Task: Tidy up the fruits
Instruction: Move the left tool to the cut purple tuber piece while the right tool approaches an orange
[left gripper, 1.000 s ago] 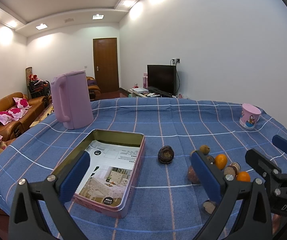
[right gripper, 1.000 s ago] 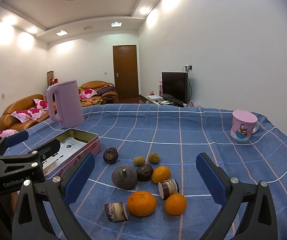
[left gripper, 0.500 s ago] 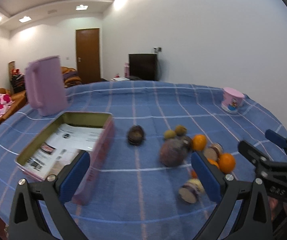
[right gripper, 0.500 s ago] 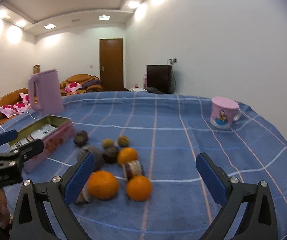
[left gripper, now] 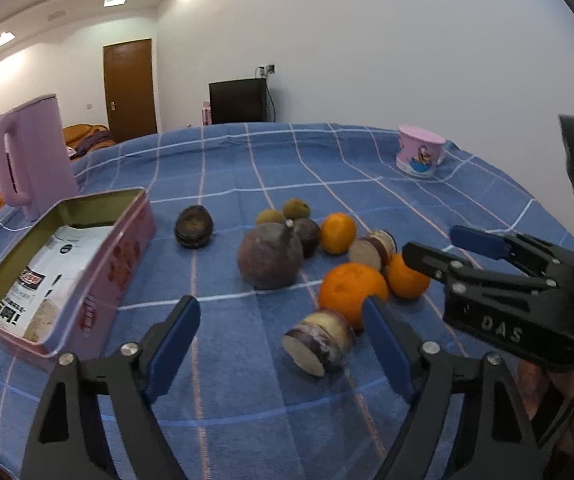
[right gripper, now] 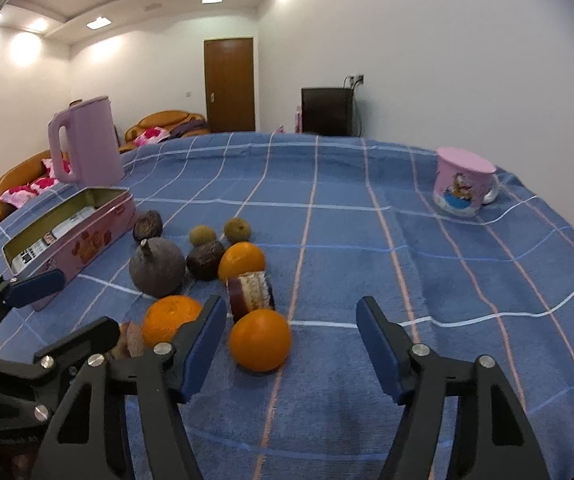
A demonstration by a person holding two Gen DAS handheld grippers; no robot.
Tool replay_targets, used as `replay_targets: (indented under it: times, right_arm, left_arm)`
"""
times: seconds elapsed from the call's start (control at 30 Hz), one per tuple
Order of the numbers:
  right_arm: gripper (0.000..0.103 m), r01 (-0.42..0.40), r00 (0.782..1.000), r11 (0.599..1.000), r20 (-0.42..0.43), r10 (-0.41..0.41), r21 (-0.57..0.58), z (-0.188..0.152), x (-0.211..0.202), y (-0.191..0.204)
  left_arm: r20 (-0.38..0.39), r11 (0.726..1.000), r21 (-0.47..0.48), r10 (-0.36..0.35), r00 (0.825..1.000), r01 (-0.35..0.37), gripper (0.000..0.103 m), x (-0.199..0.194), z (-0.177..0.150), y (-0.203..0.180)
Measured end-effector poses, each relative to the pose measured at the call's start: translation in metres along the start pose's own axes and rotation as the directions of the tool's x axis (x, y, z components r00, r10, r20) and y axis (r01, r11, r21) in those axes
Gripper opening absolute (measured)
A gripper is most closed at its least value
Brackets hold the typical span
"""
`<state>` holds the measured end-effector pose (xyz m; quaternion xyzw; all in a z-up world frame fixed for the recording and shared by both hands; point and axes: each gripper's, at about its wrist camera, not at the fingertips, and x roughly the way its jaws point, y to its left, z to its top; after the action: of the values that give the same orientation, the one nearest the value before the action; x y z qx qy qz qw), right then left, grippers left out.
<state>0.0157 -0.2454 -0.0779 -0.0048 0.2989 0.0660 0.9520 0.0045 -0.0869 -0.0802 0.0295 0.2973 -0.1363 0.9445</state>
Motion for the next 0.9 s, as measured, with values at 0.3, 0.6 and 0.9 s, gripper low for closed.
replay_targets:
  times: [0.3, 0.6, 0.9]
  right_arm:
    - [0.055, -0.055, 0.995, 0.998, -0.082, 0.052, -0.032, -0.001, 0.011, 0.006]
    - [0.048, -0.118, 0.985, 0.991, -0.137, 0.108, -0.066, -0.002, 0.018, 0.013]
    - [0.038, -0.148, 0.978, 0.987, -0.160, 0.135, -0.069, -0.004, 0.022, 0.014]
  left_arm:
    - [-0.074, 0.999, -0.017, -0.051, 0.996, 0.050, 0.074, 0.017, -0.008, 0.001]
    - [-0.087, 0.996, -0.025, -0.093, 0.992, 0.091, 0.059, 0.021, -0.010, 0.002]
    - [-0.079, 0.992, -0.010, -0.125, 0.989, 0.124, 0.045, 0.018, -0.011, -0.002]
